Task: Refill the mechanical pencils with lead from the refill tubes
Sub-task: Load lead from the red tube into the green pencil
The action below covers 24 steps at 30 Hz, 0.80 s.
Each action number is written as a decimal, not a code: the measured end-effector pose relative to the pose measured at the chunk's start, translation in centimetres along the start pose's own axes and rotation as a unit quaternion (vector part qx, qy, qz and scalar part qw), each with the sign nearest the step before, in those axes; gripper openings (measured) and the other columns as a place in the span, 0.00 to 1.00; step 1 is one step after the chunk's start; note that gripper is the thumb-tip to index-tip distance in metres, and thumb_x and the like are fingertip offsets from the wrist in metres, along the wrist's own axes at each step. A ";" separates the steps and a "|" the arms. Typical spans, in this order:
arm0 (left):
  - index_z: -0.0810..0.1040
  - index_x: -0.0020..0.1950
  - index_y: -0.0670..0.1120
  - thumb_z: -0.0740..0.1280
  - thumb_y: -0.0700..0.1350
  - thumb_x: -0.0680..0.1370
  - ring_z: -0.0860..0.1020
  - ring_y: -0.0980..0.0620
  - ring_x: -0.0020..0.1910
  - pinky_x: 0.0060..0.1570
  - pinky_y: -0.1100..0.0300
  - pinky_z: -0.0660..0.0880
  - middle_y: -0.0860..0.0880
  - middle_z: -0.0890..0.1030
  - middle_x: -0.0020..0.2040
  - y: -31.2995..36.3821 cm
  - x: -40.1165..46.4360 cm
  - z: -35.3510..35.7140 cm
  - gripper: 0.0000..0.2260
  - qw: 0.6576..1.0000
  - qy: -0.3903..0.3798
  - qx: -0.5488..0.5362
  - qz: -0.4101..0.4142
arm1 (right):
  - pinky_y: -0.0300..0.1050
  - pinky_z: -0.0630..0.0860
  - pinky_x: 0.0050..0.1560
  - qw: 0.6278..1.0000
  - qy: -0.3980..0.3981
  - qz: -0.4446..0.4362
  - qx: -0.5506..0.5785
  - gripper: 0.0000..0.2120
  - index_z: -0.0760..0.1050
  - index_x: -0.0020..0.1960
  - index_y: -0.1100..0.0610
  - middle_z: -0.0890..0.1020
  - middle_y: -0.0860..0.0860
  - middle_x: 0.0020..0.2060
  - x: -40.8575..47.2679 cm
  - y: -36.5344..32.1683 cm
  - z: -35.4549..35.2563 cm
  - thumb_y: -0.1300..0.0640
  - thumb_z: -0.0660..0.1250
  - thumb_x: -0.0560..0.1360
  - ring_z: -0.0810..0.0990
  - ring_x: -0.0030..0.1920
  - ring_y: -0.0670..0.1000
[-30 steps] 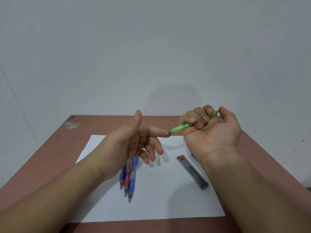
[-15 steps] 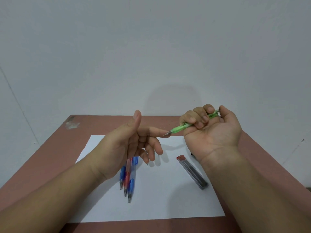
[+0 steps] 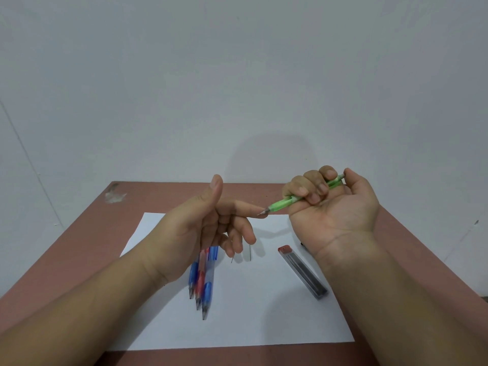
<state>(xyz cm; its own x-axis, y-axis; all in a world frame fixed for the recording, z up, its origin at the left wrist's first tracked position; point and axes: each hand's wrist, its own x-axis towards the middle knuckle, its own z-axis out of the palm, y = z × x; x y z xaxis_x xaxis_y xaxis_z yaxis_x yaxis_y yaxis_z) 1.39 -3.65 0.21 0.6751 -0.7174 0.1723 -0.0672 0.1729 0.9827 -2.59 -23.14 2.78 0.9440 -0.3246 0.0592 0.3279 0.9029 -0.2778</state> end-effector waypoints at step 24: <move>0.85 0.57 0.40 0.51 0.67 0.77 0.77 0.46 0.36 0.41 0.55 0.76 0.38 0.82 0.43 0.1 -0.1 -0.1 0.36 1.000 0.003 0.002 -0.004 | 0.40 0.65 0.28 1.000 -0.002 0.006 -0.006 0.18 0.67 0.34 0.56 0.61 0.49 0.29 0.1 0.1 0.0 0.48 0.54 0.80 0.58 0.26 0.49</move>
<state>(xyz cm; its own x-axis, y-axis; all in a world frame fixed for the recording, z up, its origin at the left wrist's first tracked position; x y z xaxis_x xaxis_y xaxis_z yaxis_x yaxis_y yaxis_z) 1.38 -3.51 0.24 0.6796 -0.7149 0.1644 -0.0650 0.1646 0.9842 -2.48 -23.12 2.76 0.9482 -0.3121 0.0585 0.3153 0.9037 -0.2895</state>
